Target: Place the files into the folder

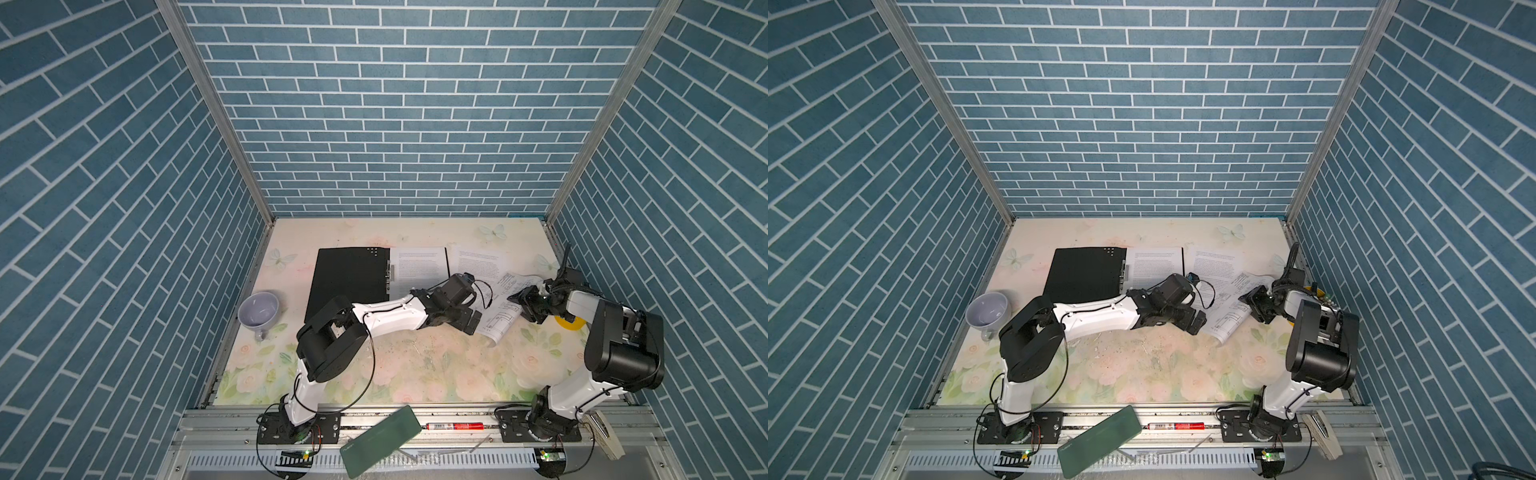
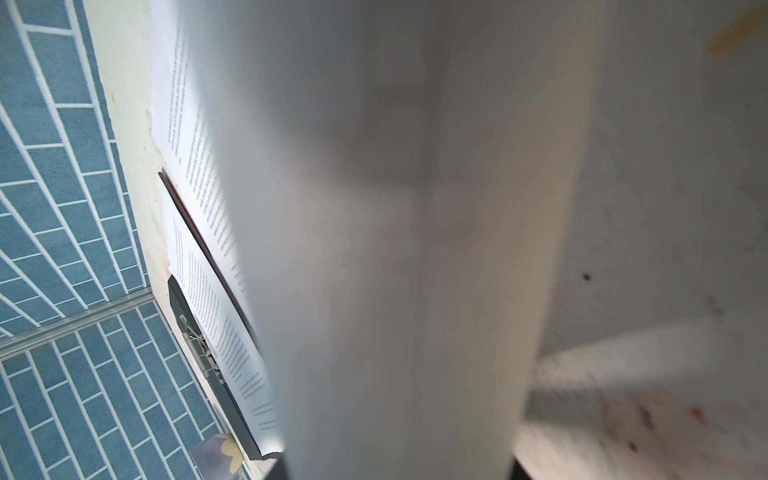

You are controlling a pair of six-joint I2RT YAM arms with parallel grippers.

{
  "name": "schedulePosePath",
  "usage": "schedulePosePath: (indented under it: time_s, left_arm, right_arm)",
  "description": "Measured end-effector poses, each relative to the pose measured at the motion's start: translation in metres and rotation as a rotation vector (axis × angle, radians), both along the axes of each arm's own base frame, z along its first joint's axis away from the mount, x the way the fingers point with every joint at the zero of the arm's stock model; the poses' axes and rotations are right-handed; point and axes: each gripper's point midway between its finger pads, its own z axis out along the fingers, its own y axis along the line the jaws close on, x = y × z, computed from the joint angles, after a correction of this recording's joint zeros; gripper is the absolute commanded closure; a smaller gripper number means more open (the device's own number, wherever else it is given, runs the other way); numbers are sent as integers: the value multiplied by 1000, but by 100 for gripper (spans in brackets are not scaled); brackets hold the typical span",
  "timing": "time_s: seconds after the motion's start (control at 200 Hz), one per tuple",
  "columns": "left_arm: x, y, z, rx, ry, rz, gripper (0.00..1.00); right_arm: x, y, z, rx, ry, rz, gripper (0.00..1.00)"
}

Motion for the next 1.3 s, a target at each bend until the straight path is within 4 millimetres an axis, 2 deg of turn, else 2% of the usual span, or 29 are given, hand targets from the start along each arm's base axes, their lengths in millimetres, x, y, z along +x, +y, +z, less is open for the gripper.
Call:
schedulePosePath:
  time_s: [0.135, 0.42, 0.6, 0.88, 1.11, 1.301]
  left_arm:
    - [-11, 4, -7, 40, -119, -88, 0]
    - [-36, -13, -16, 87, -334, -251, 0]
    - [-33, -26, -14, 74, -444, -270, 0]
    - [-29, -34, -41, 120, -503, -315, 4]
    - [-22, -40, -30, 119, -584, -308, 10]
    - [-18, -56, -22, 112, -645, -313, 17]
  right_arm:
    - [2, 0, -1, 2, 8, 0, 53]
    - [1, -1, 0, 7, 25, -1, 53]
    - [-2, 0, -2, 11, 42, -2, 53]
    - [0, -1, 0, 12, 48, -3, 53]
    - [-1, -1, -2, 16, 61, -3, 53]
    - [0, 0, -2, 20, 66, -2, 53]
